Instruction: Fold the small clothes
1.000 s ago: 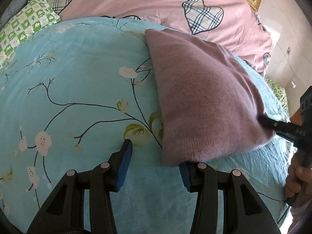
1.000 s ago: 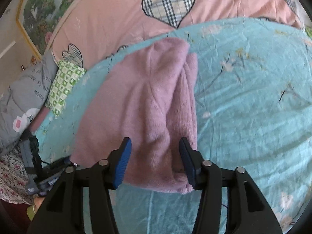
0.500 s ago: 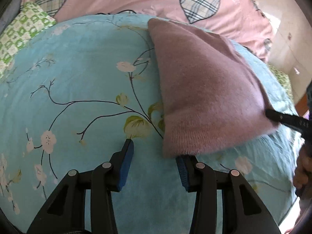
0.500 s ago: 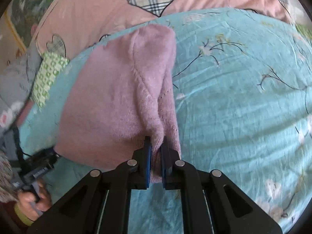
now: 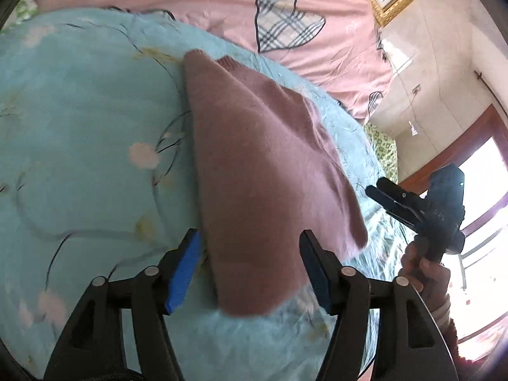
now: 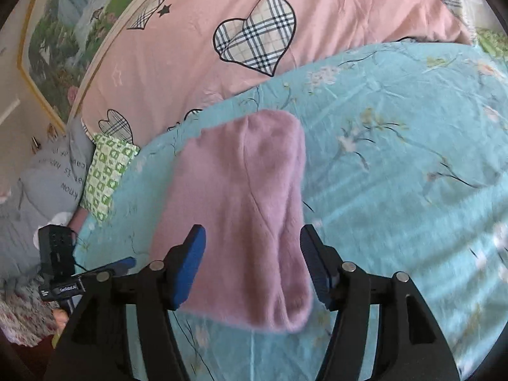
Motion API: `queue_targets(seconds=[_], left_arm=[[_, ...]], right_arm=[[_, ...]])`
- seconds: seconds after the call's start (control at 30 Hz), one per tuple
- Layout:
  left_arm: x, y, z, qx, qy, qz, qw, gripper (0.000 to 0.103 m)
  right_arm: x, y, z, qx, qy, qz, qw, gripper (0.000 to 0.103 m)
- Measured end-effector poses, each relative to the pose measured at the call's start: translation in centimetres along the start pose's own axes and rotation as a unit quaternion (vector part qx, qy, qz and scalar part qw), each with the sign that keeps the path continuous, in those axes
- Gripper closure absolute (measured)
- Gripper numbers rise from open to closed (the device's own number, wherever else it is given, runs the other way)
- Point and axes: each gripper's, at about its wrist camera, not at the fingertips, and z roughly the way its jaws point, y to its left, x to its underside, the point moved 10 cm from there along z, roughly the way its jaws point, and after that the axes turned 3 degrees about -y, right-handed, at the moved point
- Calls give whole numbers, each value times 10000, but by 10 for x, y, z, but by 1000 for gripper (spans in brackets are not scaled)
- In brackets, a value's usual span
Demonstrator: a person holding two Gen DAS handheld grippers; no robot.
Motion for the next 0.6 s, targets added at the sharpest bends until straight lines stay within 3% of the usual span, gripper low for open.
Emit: queue_targets(seconds=[0.07, 0.17, 0.23, 0.3, 0.47, 0.57, 0.6], left_arm=[[-12, 0, 16, -155, 89, 38, 9998, 33], [-25, 7, 34, -361, 142, -73, 9992, 20], [-33, 13, 46, -486, 170, -136, 9986, 17], [-37, 18, 58, -625, 301, -123, 9975, 7], [-46, 29, 85, -251, 312, -461, 9981, 6], [-50, 26, 94, -89, 193, -341, 9992, 12], [-51, 22, 96, 19, 177, -291, 9994, 38]], right_arm=[[-11, -1, 14, -59, -17, 74, 10000, 39], [-16, -7, 32, -94, 140, 136, 9998, 39], [-16, -11, 45, -90, 295, 152, 9994, 39], [-14, -15, 59, -40, 419, 132, 9990, 39], [-15, -29, 89, -81, 653, 173, 9977, 39], [-13, -37, 101, -379, 754, 427, 9955, 39], [-11, -37, 103, -526, 767, 494, 9944, 44]])
